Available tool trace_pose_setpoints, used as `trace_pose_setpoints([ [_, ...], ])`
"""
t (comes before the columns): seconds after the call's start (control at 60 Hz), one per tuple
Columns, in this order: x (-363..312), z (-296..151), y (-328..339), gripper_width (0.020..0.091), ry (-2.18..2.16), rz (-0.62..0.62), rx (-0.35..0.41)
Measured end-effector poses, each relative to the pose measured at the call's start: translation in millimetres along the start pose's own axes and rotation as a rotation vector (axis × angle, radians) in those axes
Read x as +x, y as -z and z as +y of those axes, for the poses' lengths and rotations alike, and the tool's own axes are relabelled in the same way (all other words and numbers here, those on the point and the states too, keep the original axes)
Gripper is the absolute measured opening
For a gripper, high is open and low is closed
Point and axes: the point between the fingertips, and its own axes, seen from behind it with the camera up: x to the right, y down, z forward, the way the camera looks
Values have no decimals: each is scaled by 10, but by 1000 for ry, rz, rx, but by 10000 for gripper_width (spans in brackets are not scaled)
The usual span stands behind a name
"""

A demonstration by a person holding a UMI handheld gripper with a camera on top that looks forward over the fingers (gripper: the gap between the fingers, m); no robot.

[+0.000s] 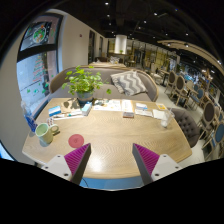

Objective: Pour water

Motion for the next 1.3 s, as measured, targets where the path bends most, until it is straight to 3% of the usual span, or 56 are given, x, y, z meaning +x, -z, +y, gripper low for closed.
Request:
trace_pose_setpoints([
  [0.383,-850,367,224,859,-1,1,-44],
  [0.733,-2971,688,380,859,-15,-154,-9],
  [1.017,-4714,51,-135,861,9,-291,148],
  [1.167,-5138,-295,-671,862,6,-258,228],
  [1.3,-5286,-446,-1171,860,-6,-200,235],
])
